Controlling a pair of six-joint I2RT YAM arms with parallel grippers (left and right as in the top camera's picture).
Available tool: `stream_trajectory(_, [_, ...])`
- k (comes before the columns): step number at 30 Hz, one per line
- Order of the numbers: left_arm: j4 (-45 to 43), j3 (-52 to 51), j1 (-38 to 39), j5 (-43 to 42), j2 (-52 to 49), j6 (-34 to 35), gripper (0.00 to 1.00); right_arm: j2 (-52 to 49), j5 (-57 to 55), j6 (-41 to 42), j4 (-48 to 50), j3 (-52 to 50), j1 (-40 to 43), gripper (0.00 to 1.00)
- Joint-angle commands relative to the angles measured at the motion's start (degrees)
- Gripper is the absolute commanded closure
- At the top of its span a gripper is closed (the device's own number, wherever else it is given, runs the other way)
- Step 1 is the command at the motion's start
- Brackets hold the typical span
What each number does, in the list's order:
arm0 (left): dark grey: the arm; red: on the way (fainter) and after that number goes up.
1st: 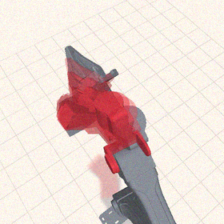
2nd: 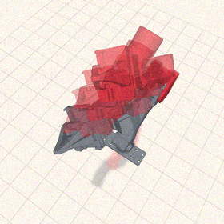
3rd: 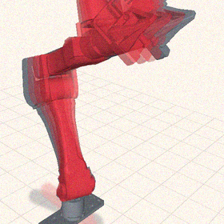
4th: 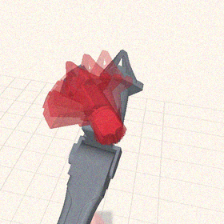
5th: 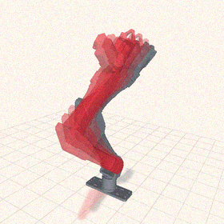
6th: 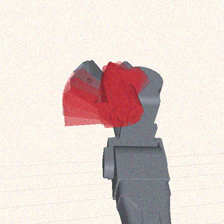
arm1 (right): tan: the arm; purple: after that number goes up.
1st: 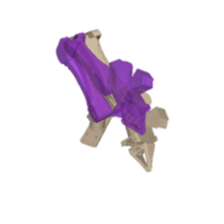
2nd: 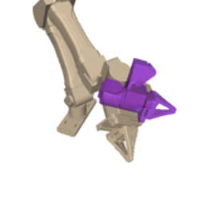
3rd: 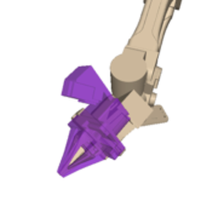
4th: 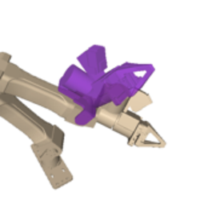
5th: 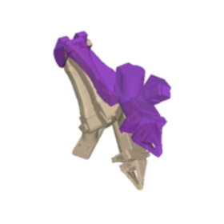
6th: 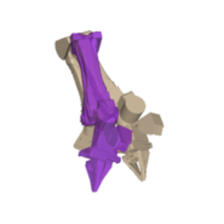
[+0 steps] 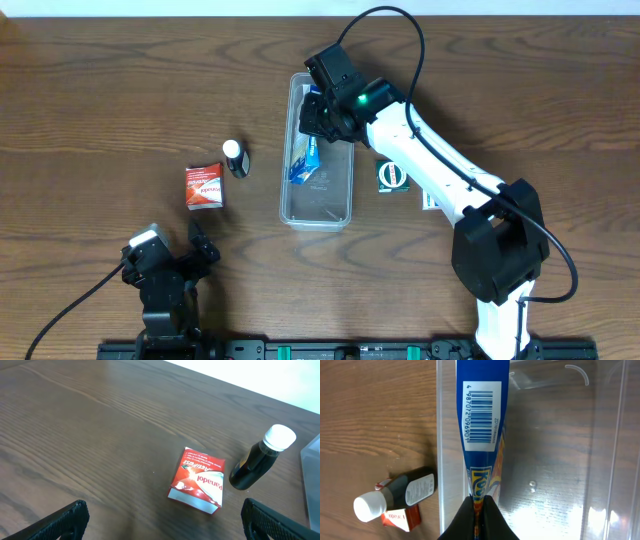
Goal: Pack container
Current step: 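Carry the blue box over the container and lower it inside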
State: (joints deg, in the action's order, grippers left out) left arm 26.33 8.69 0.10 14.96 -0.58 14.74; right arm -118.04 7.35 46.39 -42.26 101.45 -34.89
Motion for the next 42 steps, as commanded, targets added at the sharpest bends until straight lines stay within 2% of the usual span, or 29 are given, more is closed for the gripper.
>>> stream_trajectory(1, [0.2,-1.1,-0.1,0.0,0.3,-0.6,0.02,0.2,0.4,-0.5,1.0,0.3,1.0,0.94])
stream_trajectory(9, [0.2,-1.1,-0.2,0.0,0.3,-0.6,0.02,-0.4,-1.3,-3.8,2.9,-0.4,2.4,0.87])
stream_trajectory(20, [0.2,-1.1,-0.1,0.0,0.3,-0.6,0.02,-1.2,-0.9,-3.8,4.7,-1.1,2.1,0.89])
stream_trajectory(24, [0.2,-1.1,-0.1,0.0,0.3,-0.5,0.02,-1.2,-0.9,-3.8,7.6,-2.6,1.8,0.82])
stream_trajectory(29, [0.2,-1.1,-0.2,0.0,0.3,-0.6,0.02,-1.2,-0.1,-2.7,13.2,-6.8,1.4,0.79])
stream_trajectory(33, [0.2,-1.1,-0.1,0.0,0.3,-0.5,0.02,-1.2,1.9,-2.8,15.5,-8.2,1.5,0.82])
stream_trajectory(36, [0.2,-1.1,-0.1,0.0,0.3,-0.5,0.02,-0.2,2.3,-6.4,17.1,-8.0,1.9,0.83])
stream_trajectory(42, [0.2,-1.1,-0.1,0.0,0.3,-0.5,0.02,3.2,1.6,-10.5,14.0,-7.7,3.1,0.95])
